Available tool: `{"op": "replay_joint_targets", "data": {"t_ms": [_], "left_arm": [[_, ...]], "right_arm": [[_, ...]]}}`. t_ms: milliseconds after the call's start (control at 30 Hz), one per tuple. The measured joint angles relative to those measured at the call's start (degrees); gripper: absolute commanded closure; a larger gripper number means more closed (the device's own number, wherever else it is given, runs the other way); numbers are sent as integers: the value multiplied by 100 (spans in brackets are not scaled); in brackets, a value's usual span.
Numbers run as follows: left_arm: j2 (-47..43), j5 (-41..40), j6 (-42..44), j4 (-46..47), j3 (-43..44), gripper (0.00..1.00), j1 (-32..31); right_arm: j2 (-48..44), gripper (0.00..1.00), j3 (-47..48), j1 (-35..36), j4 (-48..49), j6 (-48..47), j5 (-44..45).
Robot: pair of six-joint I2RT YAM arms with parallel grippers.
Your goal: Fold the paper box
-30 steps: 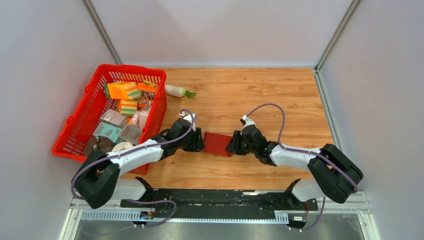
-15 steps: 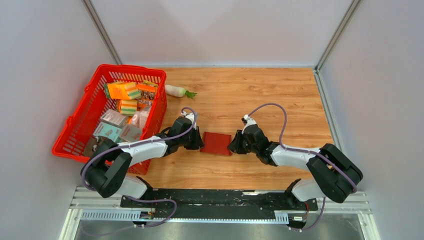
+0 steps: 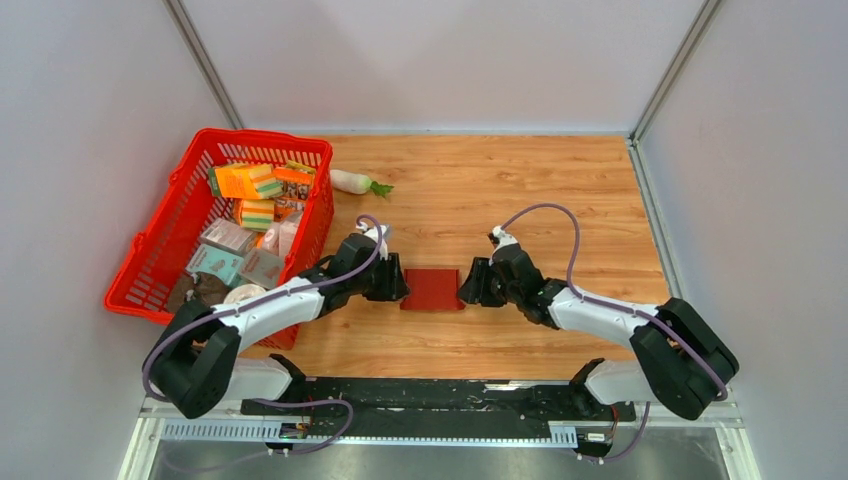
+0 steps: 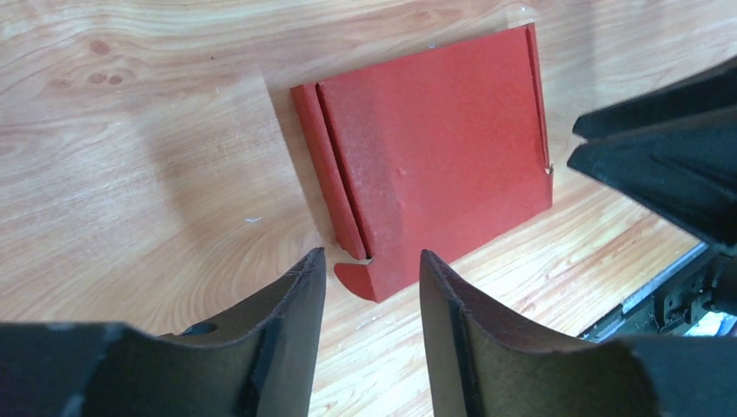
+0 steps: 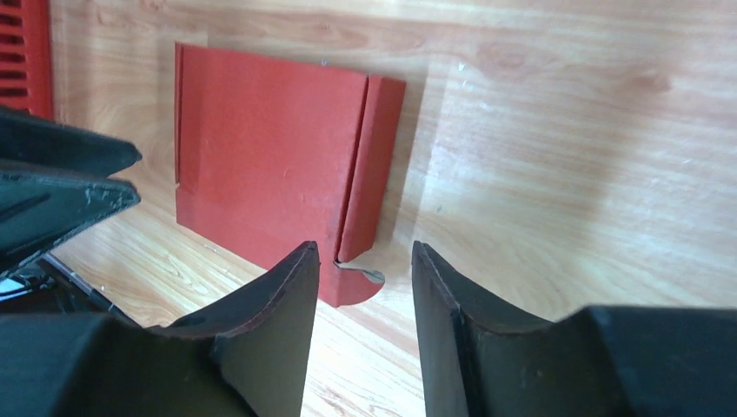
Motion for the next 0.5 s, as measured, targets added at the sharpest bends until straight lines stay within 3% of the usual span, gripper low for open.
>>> {"op": "replay_joint_targets", "data": {"t_ms": [133, 367, 500], "left_arm": [[-232, 39, 57, -271, 70, 40, 105], [-11, 437, -31, -214, 138, 25, 442], [323, 623, -94, -116, 225, 24, 457]], "right_arm": [[9, 55, 238, -197, -214, -140, -90], [560, 71, 638, -407, -131, -302, -431], [907, 74, 625, -623, 70, -291, -658]]}}
